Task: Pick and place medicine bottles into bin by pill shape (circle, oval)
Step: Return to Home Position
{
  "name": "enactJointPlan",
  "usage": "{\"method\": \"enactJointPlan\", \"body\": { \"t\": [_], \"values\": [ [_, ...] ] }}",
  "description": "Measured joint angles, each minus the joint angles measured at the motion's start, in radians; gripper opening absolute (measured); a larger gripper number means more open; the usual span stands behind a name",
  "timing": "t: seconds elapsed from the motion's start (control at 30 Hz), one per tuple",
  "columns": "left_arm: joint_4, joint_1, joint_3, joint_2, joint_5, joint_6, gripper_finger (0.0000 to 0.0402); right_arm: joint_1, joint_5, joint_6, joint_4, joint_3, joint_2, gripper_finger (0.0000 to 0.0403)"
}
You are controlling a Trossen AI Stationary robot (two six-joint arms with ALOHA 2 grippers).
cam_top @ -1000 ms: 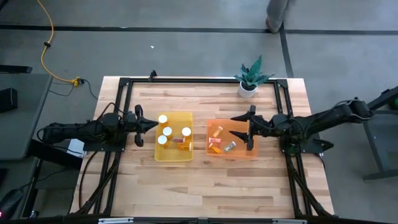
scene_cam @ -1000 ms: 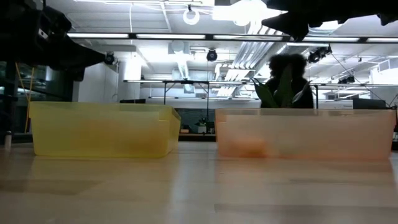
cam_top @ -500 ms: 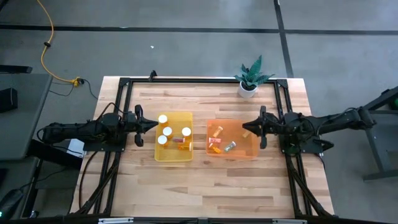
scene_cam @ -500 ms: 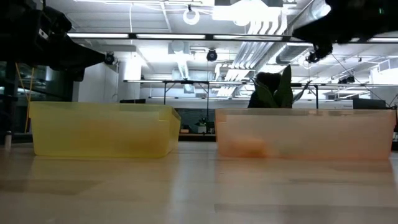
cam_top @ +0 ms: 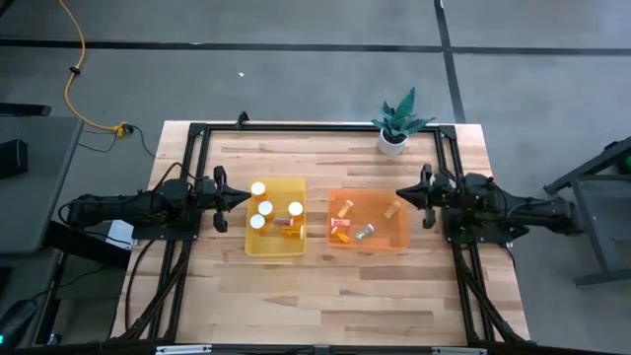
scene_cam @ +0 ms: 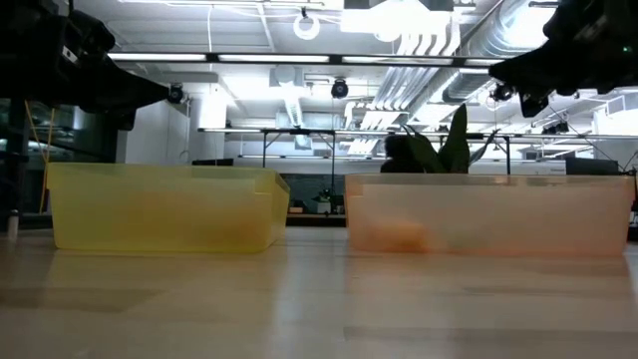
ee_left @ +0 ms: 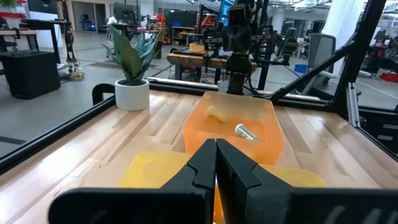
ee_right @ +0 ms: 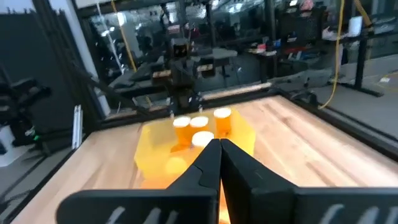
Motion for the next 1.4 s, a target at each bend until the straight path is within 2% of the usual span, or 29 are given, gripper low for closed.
{"method": "enactJointPlan", "body": {
  "t": [0.1, 0.23, 0.4, 0.7, 0.83, 1.23, 1.4],
  "values": [
    [0.000, 0.000, 0.000, 0.000, 0.000, 0.000, 0.0001, 0.024, 0.005, -0.002, -0.047, -0.014, -0.051, 0.0000],
    [0.000, 0.000, 0.000, 0.000, 0.000, 0.000, 0.0001, 0.078, 0.052, -0.015, 0.051, -0.109, -0.114, 0.0000],
    [0.000, 0.000, 0.000, 0.000, 0.000, 0.000, 0.0001, 0.122, 0.116, -0.023, -0.008, -0.114, -0.176, 0.0000],
    [0.000, 0.000, 0.000, 0.000, 0.000, 0.000, 0.0001, 0.139, 0.202, -0.170, -0.030, -0.117, -0.165, 0.0000],
    [0.000, 0.000, 0.000, 0.000, 0.000, 0.000, 0.0001, 0.133, 0.191, -0.214, -0.031, -0.117, -0.164, 0.0000],
    [0.000, 0.000, 0.000, 0.000, 0.000, 0.000, 0.0001, 0.133, 0.186, 0.034, -0.031, -0.118, -0.164, 0.0000],
    [0.000, 0.000, 0.000, 0.000, 0.000, 0.000, 0.0001, 0.133, 0.185, 0.088, -0.031, -0.118, -0.164, 0.0000]
  ]
}}
